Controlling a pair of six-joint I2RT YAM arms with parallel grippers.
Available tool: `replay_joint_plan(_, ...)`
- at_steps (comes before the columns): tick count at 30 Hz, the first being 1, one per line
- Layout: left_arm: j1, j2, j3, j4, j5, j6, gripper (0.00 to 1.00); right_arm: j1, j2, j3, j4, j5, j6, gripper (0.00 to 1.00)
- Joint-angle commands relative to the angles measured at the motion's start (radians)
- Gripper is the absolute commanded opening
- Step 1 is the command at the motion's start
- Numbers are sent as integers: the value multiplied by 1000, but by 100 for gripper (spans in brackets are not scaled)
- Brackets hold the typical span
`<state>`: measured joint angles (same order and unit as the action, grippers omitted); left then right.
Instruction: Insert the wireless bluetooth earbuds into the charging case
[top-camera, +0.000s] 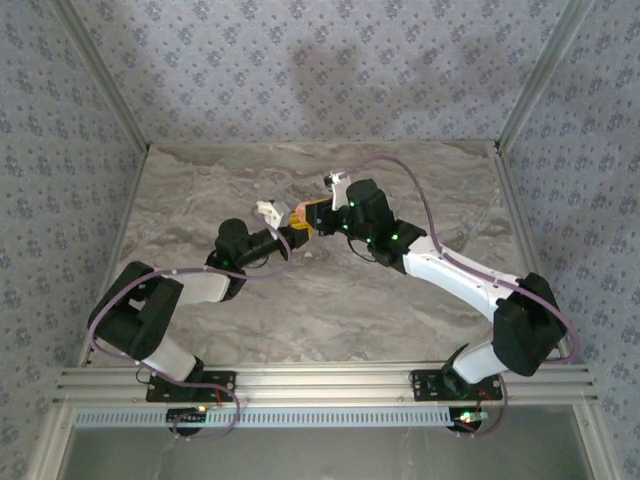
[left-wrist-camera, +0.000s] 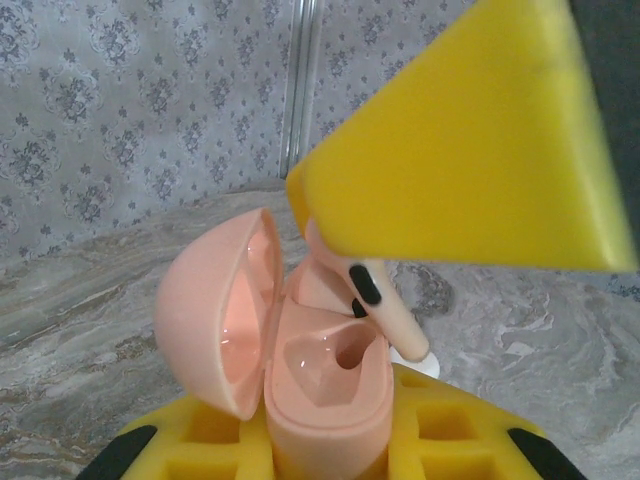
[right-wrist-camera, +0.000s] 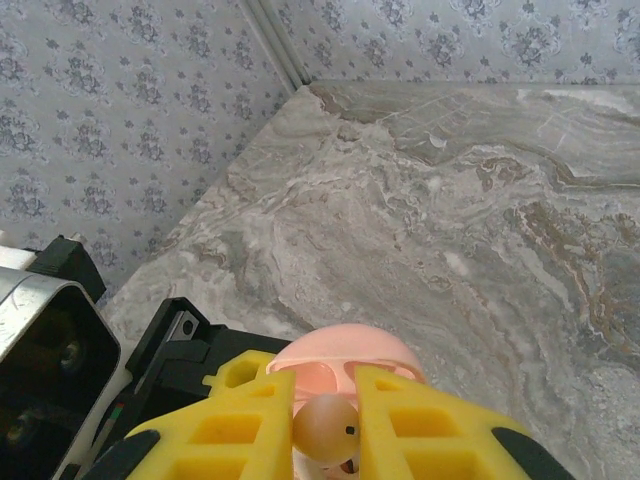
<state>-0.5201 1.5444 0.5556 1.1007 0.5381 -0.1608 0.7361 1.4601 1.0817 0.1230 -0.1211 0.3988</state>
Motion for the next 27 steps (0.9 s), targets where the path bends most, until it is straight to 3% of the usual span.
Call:
replay_joint_plan(1,-8,-32,38,55,25,-18,1,7,15,-19,47,31,-17,20)
replay_joint_plan(27,-8,-16,63,11,23,-74,1,29,-10,-4,130,48,-80,20)
